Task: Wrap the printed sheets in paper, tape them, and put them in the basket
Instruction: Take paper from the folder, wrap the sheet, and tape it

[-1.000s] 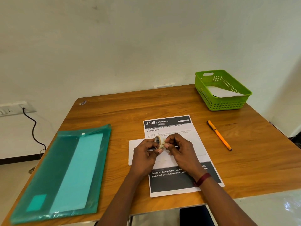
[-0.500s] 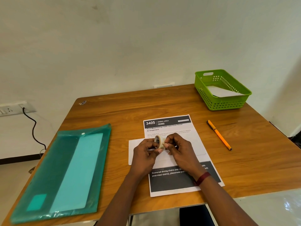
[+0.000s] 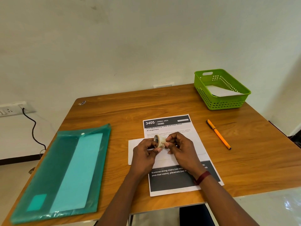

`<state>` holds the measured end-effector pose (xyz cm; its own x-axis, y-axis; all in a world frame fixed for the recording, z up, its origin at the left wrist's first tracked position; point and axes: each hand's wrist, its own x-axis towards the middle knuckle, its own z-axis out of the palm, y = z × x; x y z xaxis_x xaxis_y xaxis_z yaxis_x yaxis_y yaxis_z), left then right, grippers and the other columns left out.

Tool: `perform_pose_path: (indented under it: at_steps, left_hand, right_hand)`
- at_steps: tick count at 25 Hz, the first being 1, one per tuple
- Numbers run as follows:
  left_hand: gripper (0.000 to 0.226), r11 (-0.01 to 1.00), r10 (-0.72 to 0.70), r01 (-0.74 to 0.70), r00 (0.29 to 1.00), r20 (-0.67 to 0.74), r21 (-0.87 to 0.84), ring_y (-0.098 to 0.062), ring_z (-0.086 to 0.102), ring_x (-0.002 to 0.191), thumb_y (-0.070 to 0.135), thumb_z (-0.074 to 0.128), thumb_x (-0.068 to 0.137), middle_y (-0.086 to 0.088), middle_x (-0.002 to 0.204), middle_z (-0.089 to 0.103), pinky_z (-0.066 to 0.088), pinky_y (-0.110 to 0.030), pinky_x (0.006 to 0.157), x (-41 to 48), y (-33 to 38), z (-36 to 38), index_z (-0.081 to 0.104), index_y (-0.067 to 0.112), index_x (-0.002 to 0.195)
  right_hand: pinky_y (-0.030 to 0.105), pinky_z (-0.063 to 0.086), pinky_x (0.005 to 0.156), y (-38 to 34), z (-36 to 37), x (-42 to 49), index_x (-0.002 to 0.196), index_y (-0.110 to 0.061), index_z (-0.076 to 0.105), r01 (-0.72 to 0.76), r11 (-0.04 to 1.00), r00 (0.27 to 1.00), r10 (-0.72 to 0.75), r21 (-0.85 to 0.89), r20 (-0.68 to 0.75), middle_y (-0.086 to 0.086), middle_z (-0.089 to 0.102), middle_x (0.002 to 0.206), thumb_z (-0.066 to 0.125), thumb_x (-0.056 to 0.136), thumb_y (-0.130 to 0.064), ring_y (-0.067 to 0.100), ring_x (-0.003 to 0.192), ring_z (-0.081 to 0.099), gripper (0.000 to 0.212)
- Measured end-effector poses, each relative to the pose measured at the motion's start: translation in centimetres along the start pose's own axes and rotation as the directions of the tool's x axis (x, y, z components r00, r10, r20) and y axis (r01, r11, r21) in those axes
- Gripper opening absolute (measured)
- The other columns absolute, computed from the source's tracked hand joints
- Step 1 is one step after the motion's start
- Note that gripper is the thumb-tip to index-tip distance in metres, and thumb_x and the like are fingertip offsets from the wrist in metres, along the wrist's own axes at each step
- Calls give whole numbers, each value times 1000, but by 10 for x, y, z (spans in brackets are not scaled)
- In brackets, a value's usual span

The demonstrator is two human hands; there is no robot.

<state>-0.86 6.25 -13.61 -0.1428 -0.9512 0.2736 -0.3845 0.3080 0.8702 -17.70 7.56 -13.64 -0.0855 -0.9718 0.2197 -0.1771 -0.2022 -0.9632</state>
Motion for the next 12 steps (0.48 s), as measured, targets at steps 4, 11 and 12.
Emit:
perform_pose_path:
  at_steps: [4,11,12]
  left_hand:
    - [13,1000,-6,6,1000,3,-14,0,62,90,10,74,84,4,98,68,47,-10,72,0,0,-1,68,21,86]
    - [13,999,2,-2,1000,4,-36,0,62,91,7,75,83,1,102,69,47,-9,73,0,-2,0,70,17,89]
    - [13,999,0,0,1000,3,-43,0,62,91,7,75,83,0,102,69,48,-10,73,0,-2,0,69,17,88]
  right_hand:
    - [26,58,63,0,0,-1,93,-9,67,-5,1000,1000,5,-1,6,0,69,81,70,87,-4,12,77,69,8]
    - [29,59,63,0,0,-1,94,-8,68,-3,1000,1000,3,23,-3,4,70,84,70,86,-4,15,79,69,9]
    - [29,59,63,0,0,-1,94,-8,68,-3,1000,1000,3,22,-3,4,70,84,70,86,-4,15,79,69,9]
